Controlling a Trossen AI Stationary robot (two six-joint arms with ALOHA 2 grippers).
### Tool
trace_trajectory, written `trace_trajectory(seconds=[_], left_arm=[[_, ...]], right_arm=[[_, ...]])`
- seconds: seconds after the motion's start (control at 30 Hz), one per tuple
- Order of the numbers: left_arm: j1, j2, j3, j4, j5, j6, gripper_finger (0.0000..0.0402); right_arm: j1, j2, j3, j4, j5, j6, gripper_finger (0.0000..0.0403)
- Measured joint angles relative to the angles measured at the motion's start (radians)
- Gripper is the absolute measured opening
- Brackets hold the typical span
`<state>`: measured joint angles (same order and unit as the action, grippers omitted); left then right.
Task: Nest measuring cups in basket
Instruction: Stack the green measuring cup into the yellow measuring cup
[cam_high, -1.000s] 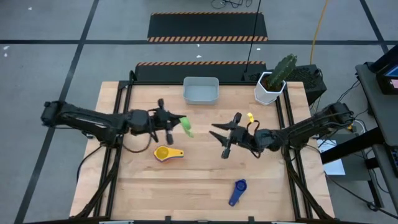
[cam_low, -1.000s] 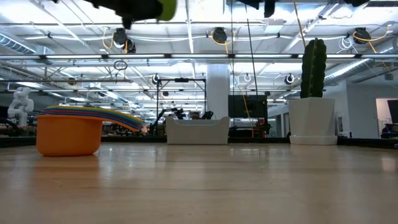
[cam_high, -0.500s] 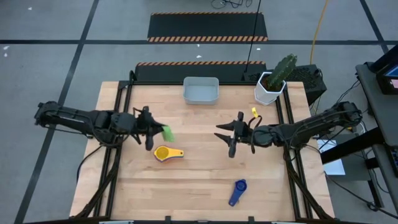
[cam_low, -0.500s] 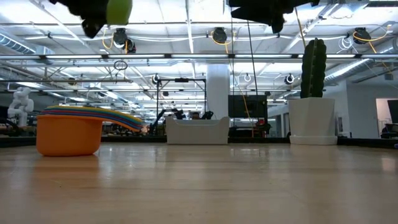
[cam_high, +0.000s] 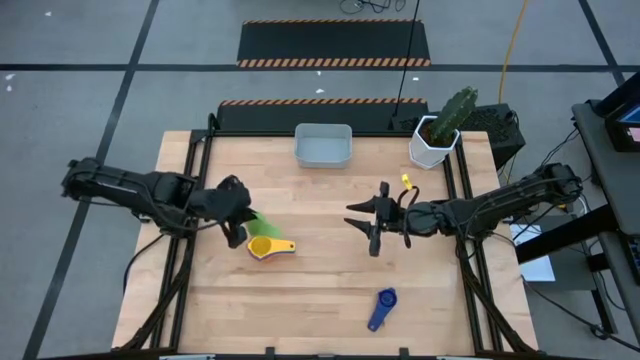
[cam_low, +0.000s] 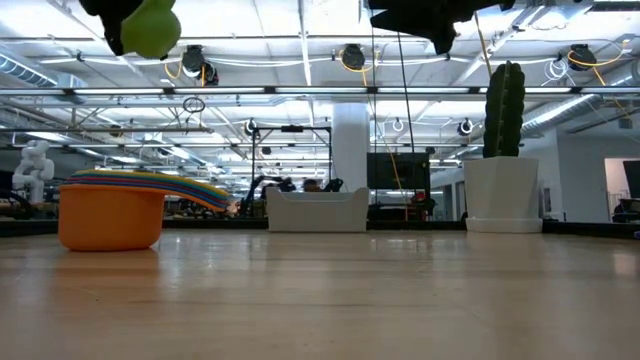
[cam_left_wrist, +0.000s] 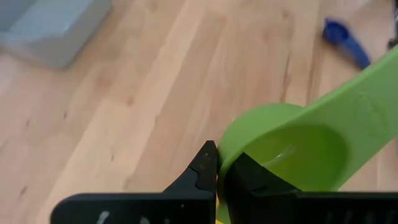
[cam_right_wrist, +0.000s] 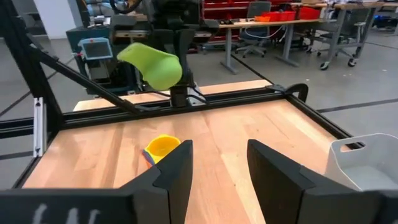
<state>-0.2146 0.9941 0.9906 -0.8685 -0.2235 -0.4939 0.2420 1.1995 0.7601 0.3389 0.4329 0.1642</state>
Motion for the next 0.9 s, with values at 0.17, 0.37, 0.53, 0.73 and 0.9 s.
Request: trace_trajectory(seconds=[0.17, 0.37, 0.53, 0.73, 0.9], left_arm=[[0.003, 0.093, 0.050, -0.112, 0.067, -0.034, 0.0007], [0.013, 0.200, 0.045, -0.172, 0.145, -0.092, 0.0010], [0.013, 0.296, 0.045, -0.183, 0.158, -0.113, 0.0009], [0.013, 0.378, 0.045, -0.174, 0.175, -0.148, 0.0015], [0.018, 0.427, 0.045, -0.173, 0.175, -0.158, 0.0009]], right_arm=[[0.000, 0.000, 0.000, 0.000, -0.018, 0.000, 0.0144], [0.000, -0.011, 0.000, -0.003, -0.019, 0.000, 0.0144], [0.007, -0.047, 0.000, -0.022, -0.038, -0.002, 0.0144], [0.035, -0.095, 0.000, -0.065, -0.046, 0.000, 0.0144], [0.062, -0.121, 0.000, -0.067, -0.045, -0.002, 0.0144]])
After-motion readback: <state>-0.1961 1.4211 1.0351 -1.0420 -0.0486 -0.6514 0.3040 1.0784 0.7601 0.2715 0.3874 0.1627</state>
